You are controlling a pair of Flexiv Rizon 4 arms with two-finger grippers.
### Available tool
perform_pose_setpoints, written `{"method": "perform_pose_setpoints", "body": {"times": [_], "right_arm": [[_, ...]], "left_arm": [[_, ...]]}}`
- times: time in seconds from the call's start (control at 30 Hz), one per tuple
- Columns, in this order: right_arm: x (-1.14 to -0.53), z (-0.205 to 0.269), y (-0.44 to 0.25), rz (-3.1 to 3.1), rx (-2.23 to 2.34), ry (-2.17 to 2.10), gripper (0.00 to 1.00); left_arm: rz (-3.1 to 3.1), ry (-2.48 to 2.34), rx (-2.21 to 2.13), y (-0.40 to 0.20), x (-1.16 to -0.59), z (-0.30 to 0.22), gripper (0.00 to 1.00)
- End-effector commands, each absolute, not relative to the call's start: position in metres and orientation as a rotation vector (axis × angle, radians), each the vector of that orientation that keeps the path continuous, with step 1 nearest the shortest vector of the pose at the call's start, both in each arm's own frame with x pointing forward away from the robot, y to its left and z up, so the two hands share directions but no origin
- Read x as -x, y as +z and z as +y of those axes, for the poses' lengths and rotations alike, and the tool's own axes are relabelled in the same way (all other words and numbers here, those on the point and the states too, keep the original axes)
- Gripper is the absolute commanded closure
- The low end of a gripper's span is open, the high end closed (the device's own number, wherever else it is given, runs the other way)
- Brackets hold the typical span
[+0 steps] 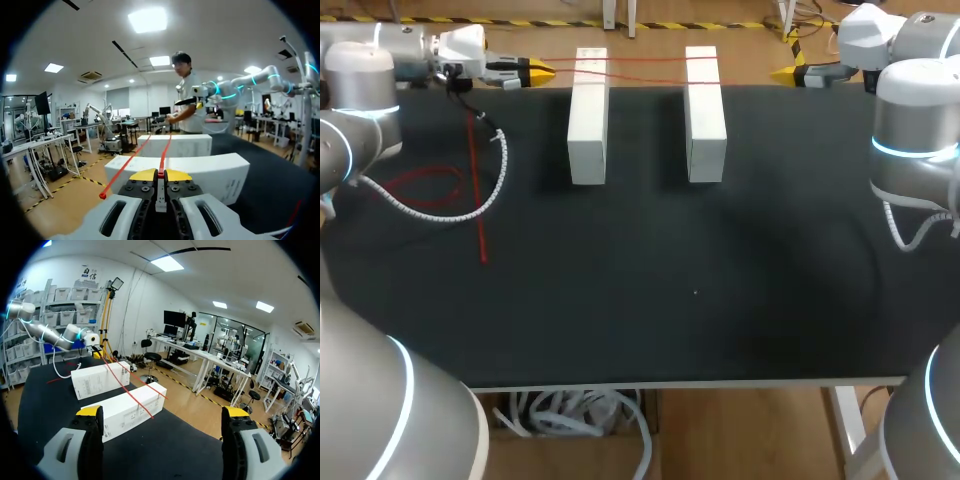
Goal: Grab the tape and strap the tape.
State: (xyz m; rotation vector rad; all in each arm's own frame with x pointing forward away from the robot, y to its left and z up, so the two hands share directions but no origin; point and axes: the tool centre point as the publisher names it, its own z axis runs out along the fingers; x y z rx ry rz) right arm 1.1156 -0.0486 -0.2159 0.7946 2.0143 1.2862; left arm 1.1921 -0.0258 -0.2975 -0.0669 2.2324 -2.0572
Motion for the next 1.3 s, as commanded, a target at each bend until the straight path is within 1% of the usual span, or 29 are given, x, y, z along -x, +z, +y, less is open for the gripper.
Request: {"method": "perform_pose_setpoints", "body": {"times": [0.03, 0.6, 0.87, 1.03, 1.17, 1.3], "right_arm": [[-1.115, -0.049, -0.216, 2.013, -0.794, 1.288, 0.0], [-1.115, -0.049, -0.216, 2.013, -0.794, 1.288, 0.0], [-1.115, -0.049, -0.216, 2.013, -0.794, 1.288, 0.0], [-1.115, -0.049, -0.216, 2.013, -0.794, 1.288, 0.0], [-1.115, -0.049, -0.216, 2.013, -0.794, 1.288, 0.0], [-1.115, -0.049, -0.216, 2.013, -0.794, 1.288, 0.0]], "left_arm": [[2.239, -2.023, 0.1, -0.284, -1.177, -0.029, 1.0], [2.224, -1.855, 0.196, -0.191, -1.117, -0.05, 1.0], [2.088, -1.959, 0.281, -0.154, -1.109, -0.061, 1.0], [2.06, -1.895, 0.4, -0.143, -1.11, -0.07, 1.0], [1.941, -1.944, 0.548, -0.135, -1.116, -0.073, 1.0], [1.881, -1.95, 0.597, -0.126, -1.119, -0.074, 1.0]]}}
